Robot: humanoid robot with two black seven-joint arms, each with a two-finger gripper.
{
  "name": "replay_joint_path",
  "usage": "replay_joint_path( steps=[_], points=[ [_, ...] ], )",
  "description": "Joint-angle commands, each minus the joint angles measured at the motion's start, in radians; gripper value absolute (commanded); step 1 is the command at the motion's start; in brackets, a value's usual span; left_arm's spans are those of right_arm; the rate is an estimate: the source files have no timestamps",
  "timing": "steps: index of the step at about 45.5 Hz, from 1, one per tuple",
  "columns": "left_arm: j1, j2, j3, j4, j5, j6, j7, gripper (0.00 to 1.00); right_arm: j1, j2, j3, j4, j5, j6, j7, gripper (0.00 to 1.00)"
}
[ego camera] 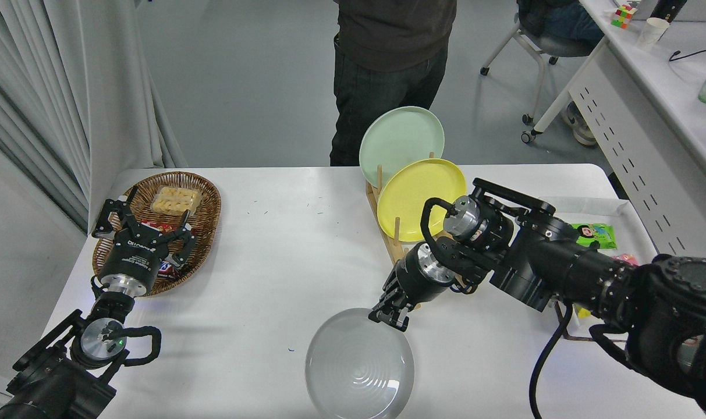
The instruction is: Place the plate on the table
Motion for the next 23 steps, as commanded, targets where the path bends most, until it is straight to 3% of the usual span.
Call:
replay_joint_path(
  steps=[1, 23],
  points=[
    [0.0, 0.0, 0.0, 0.0, 0.0, 0.0, 0.0, 0.98, -0.031, 0.0, 0.043, -0.016, -0.029, -0.028, -0.002, 0.0],
    [0.0, 0.0, 0.0, 0.0, 0.0, 0.0, 0.0, 0.98, -0.054, 0.0, 0.166, -0.067, -0.037, -0.022, -0.002, 0.0]
  ],
)
